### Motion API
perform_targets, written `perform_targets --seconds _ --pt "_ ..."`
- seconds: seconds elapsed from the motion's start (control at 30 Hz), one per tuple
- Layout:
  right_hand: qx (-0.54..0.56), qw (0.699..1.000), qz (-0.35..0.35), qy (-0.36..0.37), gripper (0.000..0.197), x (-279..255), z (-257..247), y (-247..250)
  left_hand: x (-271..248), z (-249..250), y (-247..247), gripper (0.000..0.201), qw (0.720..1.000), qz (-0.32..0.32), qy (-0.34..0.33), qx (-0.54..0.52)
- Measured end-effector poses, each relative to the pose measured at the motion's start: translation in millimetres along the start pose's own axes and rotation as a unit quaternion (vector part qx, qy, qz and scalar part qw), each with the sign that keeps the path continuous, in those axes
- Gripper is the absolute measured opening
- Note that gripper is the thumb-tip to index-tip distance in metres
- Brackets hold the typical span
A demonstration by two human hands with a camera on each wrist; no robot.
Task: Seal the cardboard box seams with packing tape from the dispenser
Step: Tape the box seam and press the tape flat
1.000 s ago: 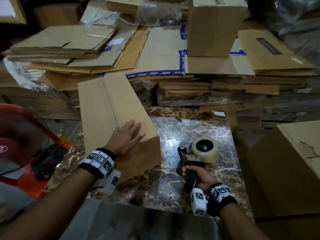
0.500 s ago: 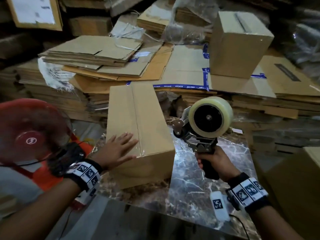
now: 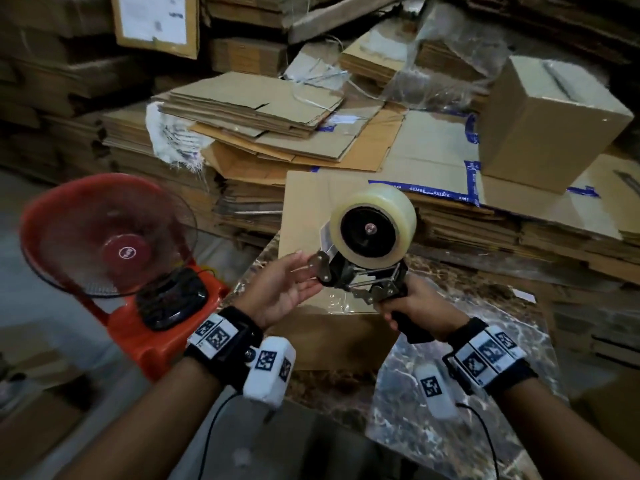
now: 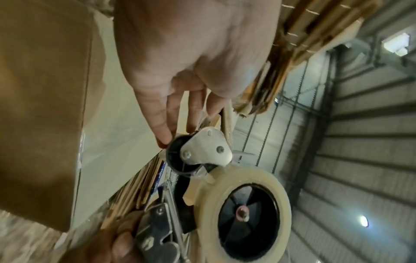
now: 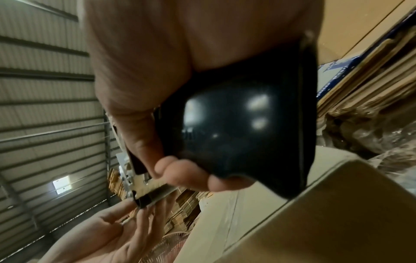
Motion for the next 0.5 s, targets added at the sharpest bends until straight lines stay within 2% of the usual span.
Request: perform_targets --seconds 0.07,0.2,0.27,0.37,0.43,0.5 --pt "0.002 1.0 -0.005 0.004 0.011 7 -6 -6 -1 -2 10 0.013 0.999 0.014 0.028 -0.04" --pt "-0.035 0.999 -0.027 0.008 0.009 17 -17 -15 2 -6 27 0.019 0.993 -0.003 0.065 -0.099" --pt "-0.053 0.998 -0.034 0.004 0.008 23 -20 -18 7 -8 32 0.015 0.989 -0.005 0.077 -0.126" --pt "-0.07 0.996 -0.046 -0.005 0.031 30 -21 -23 13 -13 33 0.014 0.986 -0.043 0.097 -0.13" --pt "-0.074 0.996 -0.05 -0.005 0.032 33 -22 -24 13 -16 31 0.016 0.982 -0.082 0.109 -0.134" --pt "-0.074 0.996 -0.052 -0.002 0.032 34 -25 -25 13 -16 34 0.022 0.981 -0.091 0.109 -0.131"
Point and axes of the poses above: each hand's wrist, its own x-axis towards the middle knuckle, its own y-axis out of the back of the hand, z = x × y, the point moved 8 cm from there along x, towards the middle knuckle, and after that the axes turned 6 degrees about -z, right-handed, at the moved point
